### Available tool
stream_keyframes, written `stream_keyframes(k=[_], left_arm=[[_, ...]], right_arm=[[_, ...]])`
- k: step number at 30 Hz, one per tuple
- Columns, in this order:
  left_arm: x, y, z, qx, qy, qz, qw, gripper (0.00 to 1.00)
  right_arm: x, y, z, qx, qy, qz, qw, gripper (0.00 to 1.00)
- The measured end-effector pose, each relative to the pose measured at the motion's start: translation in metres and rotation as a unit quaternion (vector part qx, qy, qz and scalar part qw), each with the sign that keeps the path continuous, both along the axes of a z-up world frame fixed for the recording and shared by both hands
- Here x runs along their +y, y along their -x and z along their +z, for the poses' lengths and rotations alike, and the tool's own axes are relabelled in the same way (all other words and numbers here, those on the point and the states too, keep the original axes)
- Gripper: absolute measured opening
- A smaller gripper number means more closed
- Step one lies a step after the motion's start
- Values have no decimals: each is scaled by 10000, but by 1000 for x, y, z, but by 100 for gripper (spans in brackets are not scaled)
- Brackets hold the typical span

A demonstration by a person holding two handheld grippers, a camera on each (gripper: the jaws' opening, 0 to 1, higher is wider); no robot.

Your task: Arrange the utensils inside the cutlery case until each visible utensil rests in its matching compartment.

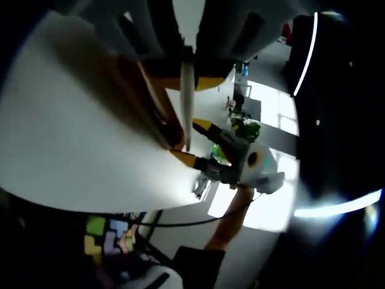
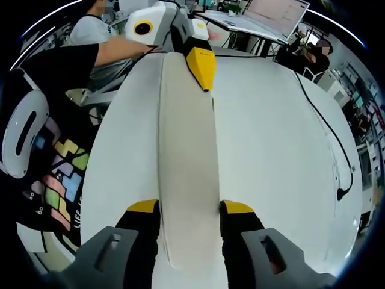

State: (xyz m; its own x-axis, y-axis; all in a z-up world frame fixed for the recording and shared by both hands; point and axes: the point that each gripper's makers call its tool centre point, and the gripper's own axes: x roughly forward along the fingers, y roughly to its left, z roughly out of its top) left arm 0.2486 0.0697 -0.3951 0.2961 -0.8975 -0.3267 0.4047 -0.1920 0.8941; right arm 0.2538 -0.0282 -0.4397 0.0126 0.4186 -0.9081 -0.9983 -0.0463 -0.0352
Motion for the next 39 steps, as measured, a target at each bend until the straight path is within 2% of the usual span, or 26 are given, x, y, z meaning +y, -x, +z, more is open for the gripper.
stream_keyframes(k=[4,7,10,14,17,18,20,21,23,29,32,34,36,39], left_arm=[[1,-1,-6,98,4,36,9999,4],[3,-6,-14,152,-99,133,9997,5],[4,-9,-20,205,-143,183,9995,5],[8,-21,-29,299,-239,443,9983,5],[10,-24,-32,338,-243,496,9979,5],[9,-24,-27,89,-145,447,9989,5],[9,-22,-28,318,-113,480,9983,4],[8,-20,-25,333,-54,456,9984,3],[7,-18,-18,584,221,458,9970,2],[8,-18,-22,768,261,453,9957,2],[9,-17,-20,894,368,462,9942,2],[11,-18,-19,889,407,490,9940,2],[13,-18,-17,942,496,471,9932,2],[14,-15,-10,953,642,430,9924,2]], right_arm=[[0,3,-2,1,8,8,10000,39],[-1,4,-3,-121,61,120,9998,37],[-2,3,0,-96,37,49,9999,34],[-5,3,1,-202,75,80,9997,33],[-5,4,0,-225,91,114,9996,29],[-5,3,1,-270,83,132,9995,28],[-5,0,2,-335,67,145,9993,24],[-5,0,1,-356,67,130,9993,22],[-8,-2,1,-358,101,91,9993,23],[-16,2,-3,-527,137,40,9985,23],[-20,5,-3,-757,92,46,9971,22],[-19,4,0,-983,-167,-5,9950,19],[-21,2,4,-1060,-389,-129,9935,19],[-30,2,5,-1368,-440,-158,9895,19]])
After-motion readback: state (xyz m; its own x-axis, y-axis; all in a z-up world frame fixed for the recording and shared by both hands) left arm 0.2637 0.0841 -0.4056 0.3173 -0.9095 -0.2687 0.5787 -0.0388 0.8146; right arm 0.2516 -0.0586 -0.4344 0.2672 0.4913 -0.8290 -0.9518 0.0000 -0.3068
